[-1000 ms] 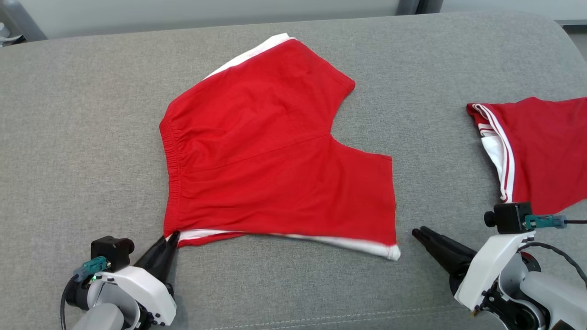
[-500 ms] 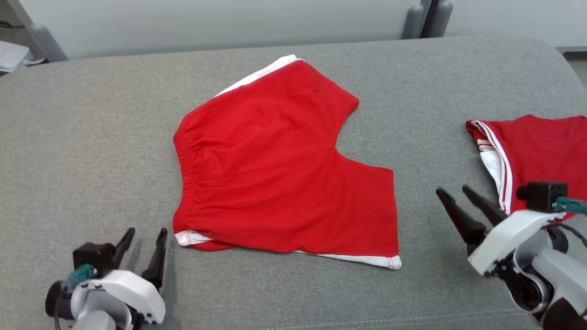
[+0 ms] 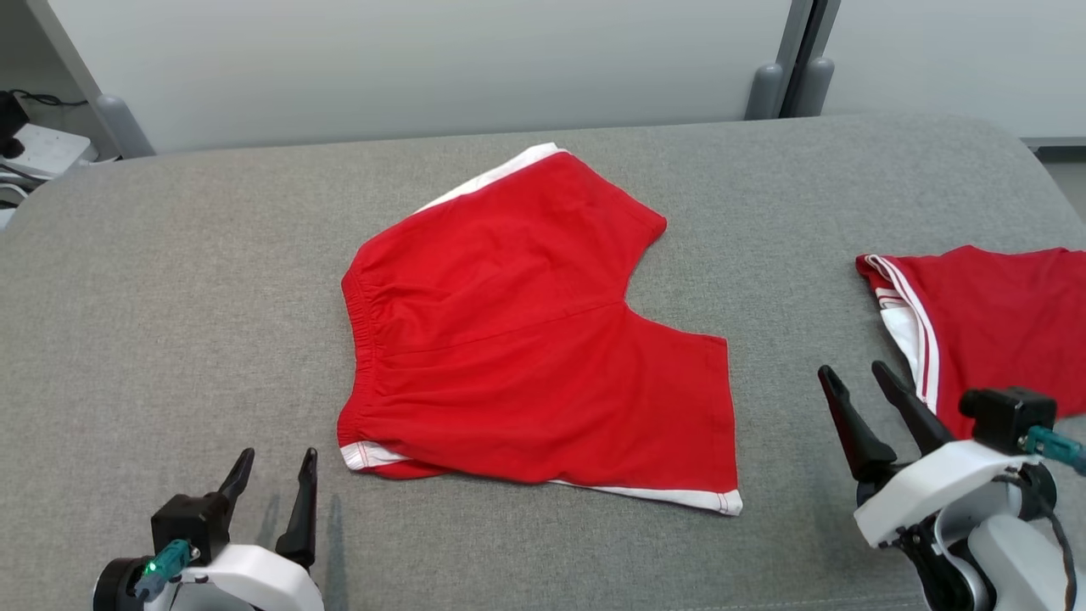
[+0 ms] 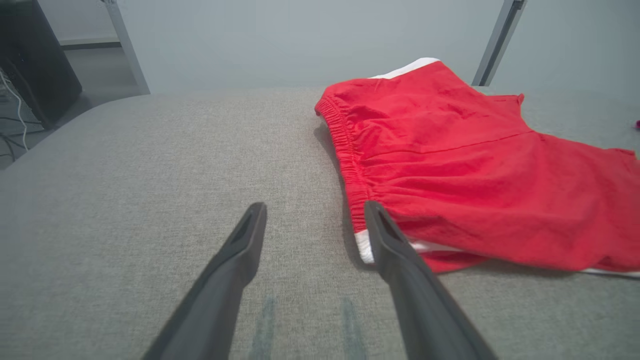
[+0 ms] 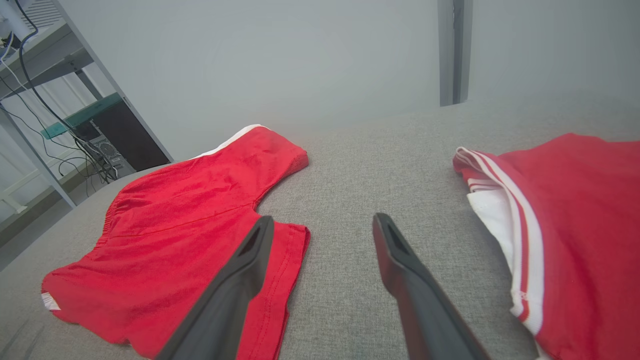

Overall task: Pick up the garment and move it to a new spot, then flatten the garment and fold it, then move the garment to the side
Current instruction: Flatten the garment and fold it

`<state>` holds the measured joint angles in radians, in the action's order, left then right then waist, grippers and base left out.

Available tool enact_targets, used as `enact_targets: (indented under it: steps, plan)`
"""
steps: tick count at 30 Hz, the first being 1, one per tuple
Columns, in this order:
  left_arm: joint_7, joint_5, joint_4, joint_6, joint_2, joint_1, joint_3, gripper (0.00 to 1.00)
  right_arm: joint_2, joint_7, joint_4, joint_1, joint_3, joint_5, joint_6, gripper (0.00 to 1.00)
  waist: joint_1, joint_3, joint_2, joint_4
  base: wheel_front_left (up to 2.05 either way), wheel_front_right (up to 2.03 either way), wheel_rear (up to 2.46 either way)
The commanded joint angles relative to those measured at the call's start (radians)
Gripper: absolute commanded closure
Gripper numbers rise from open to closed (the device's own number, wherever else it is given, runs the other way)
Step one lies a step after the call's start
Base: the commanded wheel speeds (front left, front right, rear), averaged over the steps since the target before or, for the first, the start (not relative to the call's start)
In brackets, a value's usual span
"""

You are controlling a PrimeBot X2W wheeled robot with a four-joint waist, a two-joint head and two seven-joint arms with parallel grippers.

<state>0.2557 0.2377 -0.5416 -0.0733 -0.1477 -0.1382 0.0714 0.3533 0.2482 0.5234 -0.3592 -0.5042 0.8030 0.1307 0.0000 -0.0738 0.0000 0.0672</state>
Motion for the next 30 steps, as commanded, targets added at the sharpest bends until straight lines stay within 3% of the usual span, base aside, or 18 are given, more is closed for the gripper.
enact_targets:
  steps: [1, 8, 18, 30]
  plan:
    - [0.006, -0.016, 0.033, 0.008, -0.014, -0.008, -0.045, 0.00, 0.002, 0.013, -0.029, 0.021, 0.009, -0.028, 0.000, 0.00, 0.0000, 0.007, 0.0000, -0.001, 0.00, 0.00, 0.00]
    - [0.006, -0.081, 0.113, -0.012, 0.049, 0.064, -0.137, 0.00, -0.075, 0.013, -0.083, 0.124, 0.136, -0.197, 0.000, 0.00, 0.0000, 0.045, 0.0000, -0.001, 0.00, 0.00, 0.00]
    - [0.006, -0.111, 0.121, -0.033, 0.079, 0.099, -0.183, 0.00, -0.113, 0.013, -0.102, 0.184, 0.180, -0.270, 0.000, 0.00, 0.0000, 0.070, 0.0000, -0.012, 0.00, 0.00, 0.00]
    - [0.006, -0.128, 0.141, -0.050, 0.094, 0.129, -0.189, 0.00, -0.134, 0.014, -0.114, 0.231, 0.191, -0.278, 0.000, 0.00, 0.0000, 0.089, 0.0000, -0.024, 0.00, 0.00, 0.00]
